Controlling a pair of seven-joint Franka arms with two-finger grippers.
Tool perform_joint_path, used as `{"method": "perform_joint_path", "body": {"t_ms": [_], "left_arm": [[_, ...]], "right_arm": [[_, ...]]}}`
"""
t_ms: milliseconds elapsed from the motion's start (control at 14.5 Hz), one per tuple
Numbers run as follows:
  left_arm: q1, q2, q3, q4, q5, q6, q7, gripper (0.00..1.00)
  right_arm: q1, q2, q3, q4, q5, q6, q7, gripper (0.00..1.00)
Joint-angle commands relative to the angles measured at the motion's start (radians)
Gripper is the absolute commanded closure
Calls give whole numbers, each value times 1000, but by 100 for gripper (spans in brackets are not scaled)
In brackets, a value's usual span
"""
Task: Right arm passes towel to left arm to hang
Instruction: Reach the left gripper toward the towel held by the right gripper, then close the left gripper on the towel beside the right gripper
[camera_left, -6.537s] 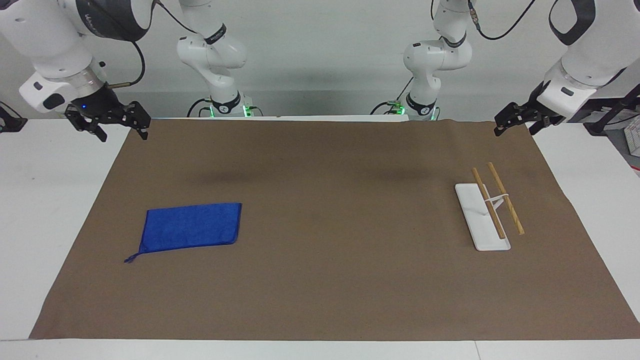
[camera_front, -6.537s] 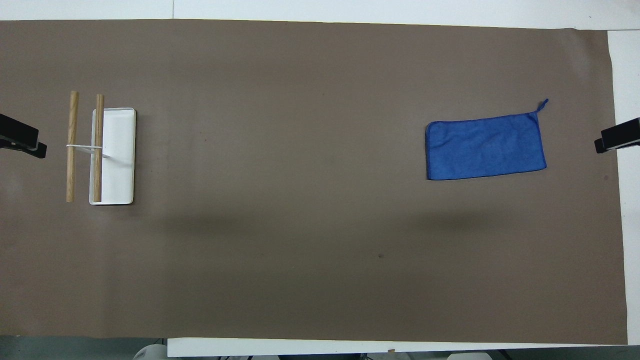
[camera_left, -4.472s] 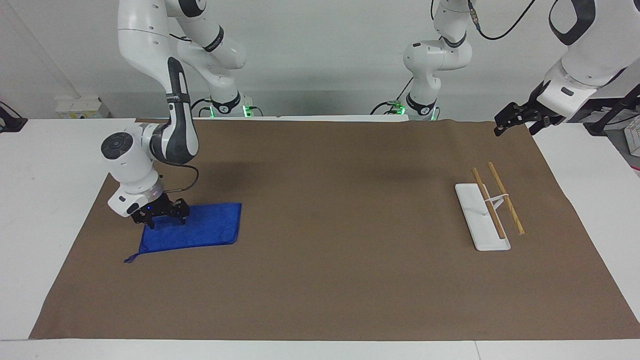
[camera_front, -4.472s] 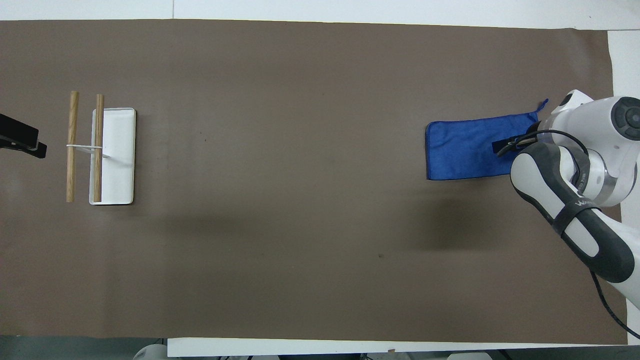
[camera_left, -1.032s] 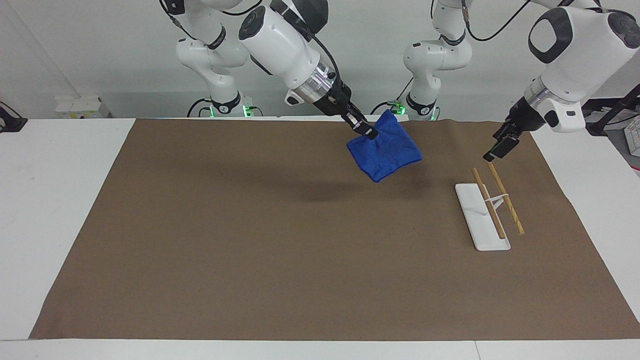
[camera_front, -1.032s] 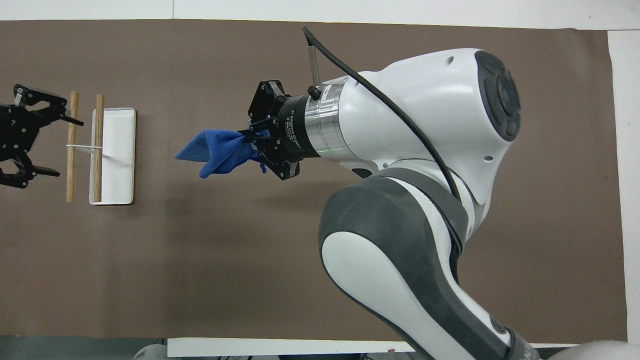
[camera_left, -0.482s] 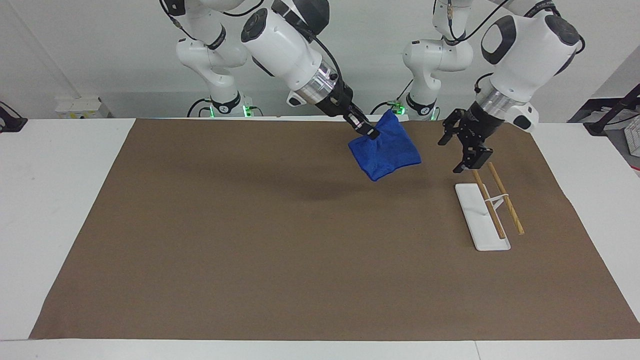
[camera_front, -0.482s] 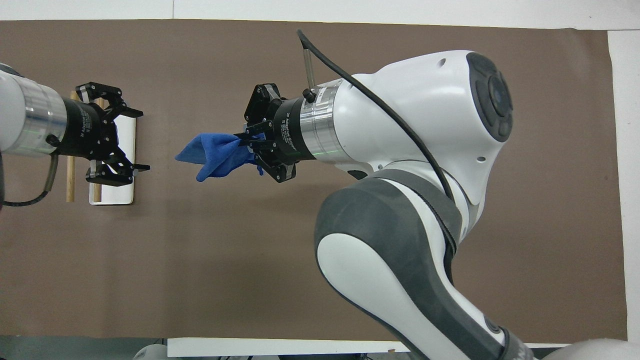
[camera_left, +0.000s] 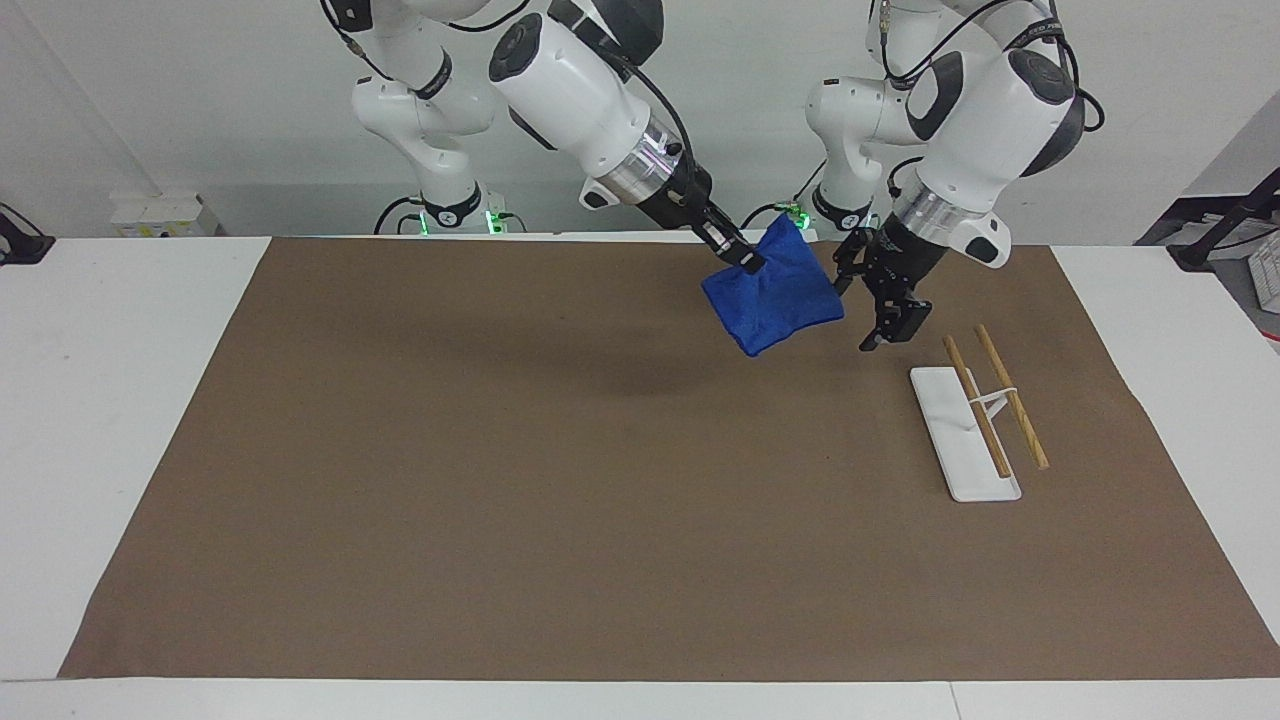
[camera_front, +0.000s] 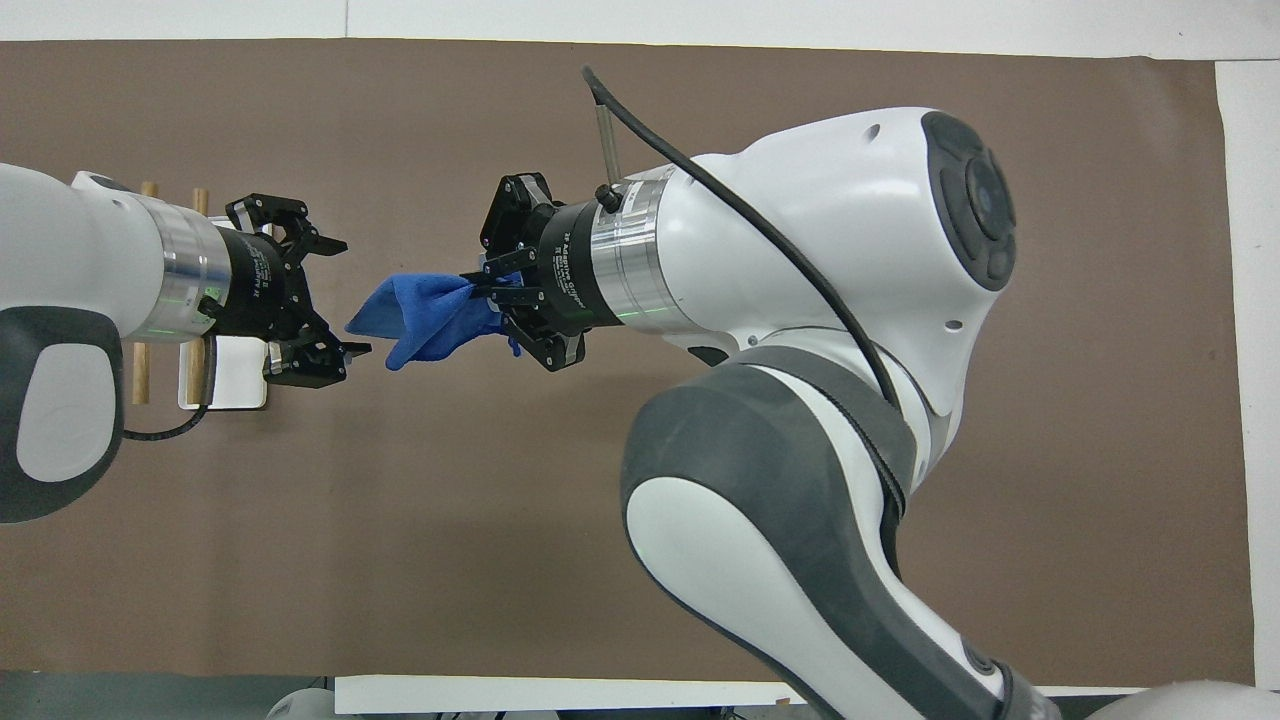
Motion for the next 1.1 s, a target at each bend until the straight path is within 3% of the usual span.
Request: {"method": "perform_joint_path", "body": {"t_ms": [0, 138, 275, 688, 757, 1032], "left_arm": [[-44, -39, 11, -53, -15, 34, -20, 1], [-49, -39, 11, -55, -15, 36, -33, 7], [-61, -40, 11, -61, -15, 33, -40, 21], [-63, -51, 11, -79, -15, 36, -27, 91], [-63, -51, 11, -81, -15, 36, -27, 97], [-57, -53, 13, -81, -15, 53, -24, 99]], "right_arm": [[-10, 13, 17, 14, 10, 6, 12, 100], [-10, 13, 17, 12, 9, 4, 12, 100], [-10, 13, 17, 12, 7, 4, 12, 100], [-10, 13, 17, 12, 6, 1, 12, 100], [-10, 13, 17, 12, 4, 1, 12, 100], [-10, 13, 17, 12, 3, -2, 10, 100]]}}
